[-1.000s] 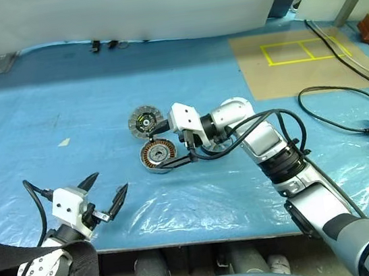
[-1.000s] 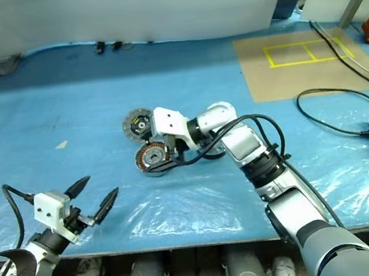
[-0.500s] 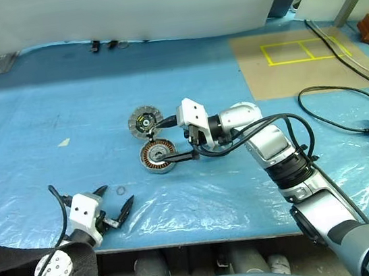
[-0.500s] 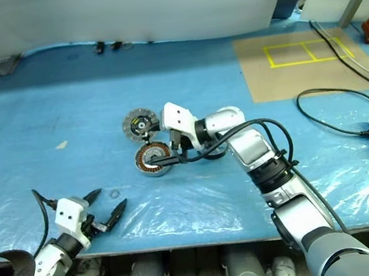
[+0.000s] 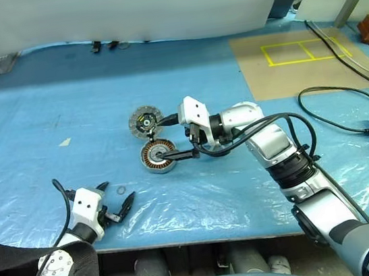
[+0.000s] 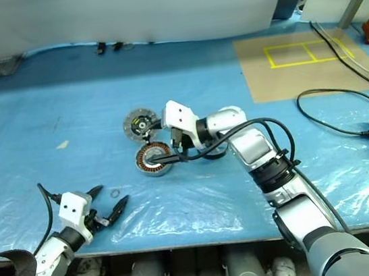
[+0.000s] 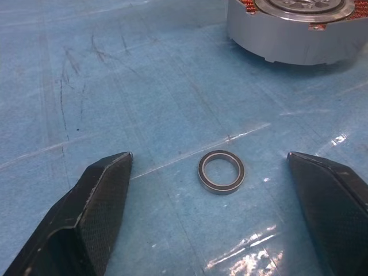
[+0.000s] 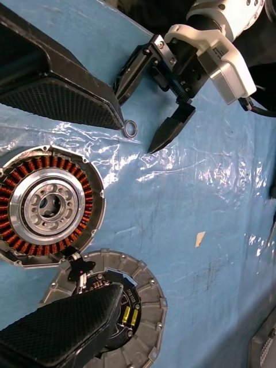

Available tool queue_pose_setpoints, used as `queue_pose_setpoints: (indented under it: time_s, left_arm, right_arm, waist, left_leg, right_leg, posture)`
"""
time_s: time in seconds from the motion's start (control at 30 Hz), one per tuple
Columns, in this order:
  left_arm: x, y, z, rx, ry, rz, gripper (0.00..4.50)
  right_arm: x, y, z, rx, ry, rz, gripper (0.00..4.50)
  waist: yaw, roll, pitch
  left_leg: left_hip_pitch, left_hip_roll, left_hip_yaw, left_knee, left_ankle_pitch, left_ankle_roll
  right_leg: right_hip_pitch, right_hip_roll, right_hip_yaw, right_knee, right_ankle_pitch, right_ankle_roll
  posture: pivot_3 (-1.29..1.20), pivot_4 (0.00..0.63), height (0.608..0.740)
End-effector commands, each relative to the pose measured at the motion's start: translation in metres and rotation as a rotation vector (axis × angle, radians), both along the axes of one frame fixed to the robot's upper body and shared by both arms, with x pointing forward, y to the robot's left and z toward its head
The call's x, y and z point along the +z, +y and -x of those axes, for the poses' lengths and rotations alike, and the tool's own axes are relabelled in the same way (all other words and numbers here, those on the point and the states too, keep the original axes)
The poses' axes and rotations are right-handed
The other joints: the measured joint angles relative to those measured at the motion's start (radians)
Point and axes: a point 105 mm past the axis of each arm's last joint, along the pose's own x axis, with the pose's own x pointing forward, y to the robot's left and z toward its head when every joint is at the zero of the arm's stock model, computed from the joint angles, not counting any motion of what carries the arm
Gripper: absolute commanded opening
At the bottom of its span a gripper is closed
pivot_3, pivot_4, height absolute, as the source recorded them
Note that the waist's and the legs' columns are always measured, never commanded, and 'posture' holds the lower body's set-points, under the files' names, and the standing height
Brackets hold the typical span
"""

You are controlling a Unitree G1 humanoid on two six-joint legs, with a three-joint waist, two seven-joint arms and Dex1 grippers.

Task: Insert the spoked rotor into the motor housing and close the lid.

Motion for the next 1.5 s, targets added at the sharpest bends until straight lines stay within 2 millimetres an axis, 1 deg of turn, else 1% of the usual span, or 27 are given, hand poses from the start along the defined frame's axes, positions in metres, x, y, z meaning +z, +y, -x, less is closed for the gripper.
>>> queue_pose_setpoints:
  time_s: [0.03,0.13,0.3,0.37,0.47,0.6,0.73,0.83,0.9,0.93,1.03,1.1,1.2,1.33,1.43,1.5]
  left_arm:
    - [-0.017,0.006,0.005,0.017,0.084,-0.009,4.12]
    - [-0.017,0.009,0.006,0.026,0.089,-0.021,3.26]
    - [-0.017,0.014,0.008,0.029,0.091,-0.030,3.26]
    - [-0.017,0.016,0.009,0.036,0.093,-0.026,2.90]
    - [-0.019,0.015,0.011,0.032,0.104,-0.036,2.03]
    - [-0.018,0.015,0.012,0.032,0.106,-0.036,2.03]
    - [-0.019,0.013,0.014,0.016,0.116,-0.032,2.03]
    - [-0.018,0.013,0.016,0.026,0.118,-0.004,1.46]
    - [-0.018,0.013,0.017,0.028,0.117,-0.013,0.84]
    - [-0.018,0.012,0.018,0.021,0.122,-0.005,0.71]
    - [-0.015,0.004,0.020,-0.022,0.115,0.023,0.71]
    - [-0.014,0.003,0.020,-0.029,0.109,0.019,0.71]
    - [-0.009,0.000,0.018,-0.048,0.082,0.021,0.71]
    - [0.002,-0.004,0.012,-0.074,0.026,0.028,0.71]
    - [0.021,-0.009,0.002,-0.087,-0.026,0.058,0.71]
    - [0.040,-0.016,-0.007,-0.110,-0.077,0.103,0.71]
  right_arm:
    - [0.012,0.004,0.007,0.034,-0.052,-0.024,4.50]
    - [0.012,0.004,0.007,0.035,-0.055,-0.025,4.50]
    - [0.013,0.006,0.006,0.038,-0.065,-0.024,4.50]
    - [0.013,0.006,0.007,0.040,-0.063,-0.028,4.50]
    - [0.013,0.008,0.008,0.043,-0.064,-0.038,4.50]
    - [0.019,0.010,0.003,0.029,-0.067,-0.067,4.50]
    - [0.019,0.010,0.002,0.026,-0.067,-0.070,4.50]
    - [0.017,0.009,0.000,0.023,-0.068,-0.067,4.50]
    - [0.017,0.009,-0.001,0.021,-0.069,-0.066,4.50]
    - [0.017,0.008,-0.003,0.016,-0.069,-0.066,4.50]
    - [0.021,0.003,-0.010,-0.016,-0.052,-0.090,4.50]
    - [0.025,-0.002,-0.013,-0.033,-0.039,-0.115,4.50]
    - [0.028,-0.009,-0.013,-0.034,0.014,-0.157,4.50]
    - [0.026,-0.017,-0.010,-0.038,0.047,-0.170,4.50]
    - [0.018,-0.027,-0.005,-0.044,0.078,-0.168,4.50]
    - [0.003,-0.034,-0.001,-0.033,0.090,-0.119,4.50]
  waist:
    - [0.000,0.000,0.000]
    - [-0.001,0.000,0.000]
    - [-0.002,0.001,0.000]
    - [-0.003,0.001,0.000]
    - [-0.003,0.001,0.000]
    - [-0.003,0.001,-0.001]
    - [-0.003,0.001,-0.001]
    - [-0.003,0.001,-0.001]
    - [-0.003,0.001,-0.001]
    - [-0.003,0.001,-0.001]
    - [-0.003,0.001,-0.001]
    - [-0.002,0.001,-0.001]
    - [0.000,0.001,-0.001]
    - [0.000,0.001,-0.001]
    - [0.002,0.001,-0.001]
    - [0.006,0.001,-0.001]
  left_leg:
    - [0.000,0.000,0.000,0.000,0.000,0.000]
    - [0.001,0.000,0.000,0.000,0.000,0.000]
    - [0.001,0.000,0.000,0.000,0.000,0.000]
    - [0.001,0.000,0.000,0.000,0.000,0.000]
    - [0.001,0.000,0.000,-0.001,0.000,0.000]
    - [0.001,0.000,0.000,-0.001,0.000,0.000]
    - [0.001,0.000,0.000,-0.001,0.000,0.000]
    - [0.001,0.000,0.000,-0.002,0.000,0.000]
    - [0.001,0.000,0.000,-0.003,0.000,0.000]
    - [0.001,0.000,0.000,-0.003,0.000,0.000]
    - [0.001,0.000,0.000,-0.003,0.000,0.000]
    - [0.001,0.000,0.000,-0.003,0.000,0.000]
    - [0.001,0.000,0.000,-0.004,0.000,0.000]
    - [0.001,0.000,0.000,-0.004,0.000,0.000]
    - [0.001,0.000,0.000,-0.004,0.000,0.000]
    - [0.000,0.000,0.001,-0.004,0.000,0.000]
  right_leg:
    - [0.000,0.000,0.000,0.000,0.000,0.000]
    - [0.000,0.000,0.000,0.000,0.000,0.000]
    - [0.000,0.000,0.000,0.000,0.000,0.000]
    - [0.000,0.000,0.000,0.000,0.000,0.000]
    - [0.000,0.000,0.000,0.000,0.000,0.000]
    - [0.000,0.000,0.000,0.000,0.000,0.001]
    - [0.000,0.000,0.000,-0.001,0.000,0.000]
    - [0.000,0.000,0.000,-0.002,0.000,0.000]
    - [0.000,0.000,0.000,-0.002,0.000,0.000]
    - [0.000,0.000,0.000,-0.002,0.000,0.000]
    - [0.000,0.000,0.000,-0.002,0.000,0.000]
    - [0.000,0.000,0.000,-0.002,0.000,0.000]
    - [0.000,0.000,0.000,-0.003,0.000,0.000]
    - [0.000,0.000,0.000,-0.004,0.000,0.000]
    - [0.000,0.000,0.000,-0.004,0.000,0.000]
    - [0.000,0.000,0.000,-0.004,0.000,0.000]
  posture:
    - [0.00,0.150,0.740]
    - [0.00,0.150,0.740]
    - [0.00,0.150,0.740]
    - [0.00,0.150,0.740]
    - [0.00,0.150,0.740]
    - [0.00,0.150,0.740]
    - [0.00,0.150,0.740]
    - [0.00,0.150,0.740]
    - [0.00,0.150,0.740]
    - [0.00,0.150,0.740]
    - [0.00,0.150,0.740]
    - [0.00,0.150,0.740]
    - [0.00,0.150,0.740]
    - [0.00,0.150,0.740]
    - [0.00,0.150,0.740]
    - [0.00,0.150,0.740]
